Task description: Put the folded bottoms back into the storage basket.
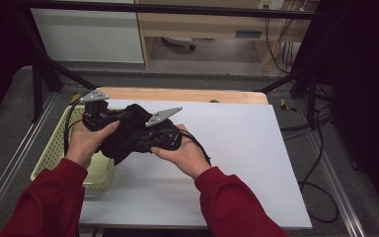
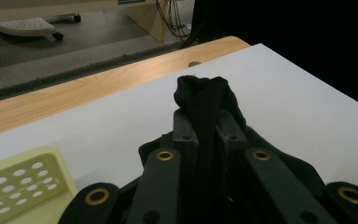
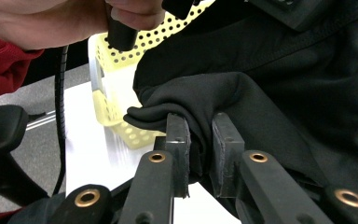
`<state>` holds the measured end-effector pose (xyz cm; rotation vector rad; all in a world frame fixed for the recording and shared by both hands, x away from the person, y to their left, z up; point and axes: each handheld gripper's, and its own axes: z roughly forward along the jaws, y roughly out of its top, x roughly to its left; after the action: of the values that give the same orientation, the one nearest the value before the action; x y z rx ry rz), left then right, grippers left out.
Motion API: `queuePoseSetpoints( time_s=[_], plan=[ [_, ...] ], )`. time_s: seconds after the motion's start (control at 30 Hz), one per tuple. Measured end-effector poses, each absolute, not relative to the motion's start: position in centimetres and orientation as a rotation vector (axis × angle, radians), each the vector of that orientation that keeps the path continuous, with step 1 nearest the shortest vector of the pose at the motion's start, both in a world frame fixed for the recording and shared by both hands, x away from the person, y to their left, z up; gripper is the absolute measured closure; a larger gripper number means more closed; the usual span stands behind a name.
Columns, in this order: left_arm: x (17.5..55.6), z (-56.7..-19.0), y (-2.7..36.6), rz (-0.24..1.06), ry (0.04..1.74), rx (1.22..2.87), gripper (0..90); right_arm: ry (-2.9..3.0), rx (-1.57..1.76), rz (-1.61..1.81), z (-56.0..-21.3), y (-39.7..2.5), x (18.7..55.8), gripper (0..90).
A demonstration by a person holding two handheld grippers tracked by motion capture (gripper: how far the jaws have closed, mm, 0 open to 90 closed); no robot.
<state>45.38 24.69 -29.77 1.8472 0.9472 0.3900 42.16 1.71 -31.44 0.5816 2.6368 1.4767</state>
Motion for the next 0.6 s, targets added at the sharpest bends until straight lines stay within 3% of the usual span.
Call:
queuePoseSetpoints(
  time_s=[0.6],
  plan=[
    [45.7, -29.3, 27.9, 0.421, 0.997, 1.812, 81.5, 2.644, 0.55, 1.489, -31.0, 5.2, 43.3, 80.2]
  ],
)
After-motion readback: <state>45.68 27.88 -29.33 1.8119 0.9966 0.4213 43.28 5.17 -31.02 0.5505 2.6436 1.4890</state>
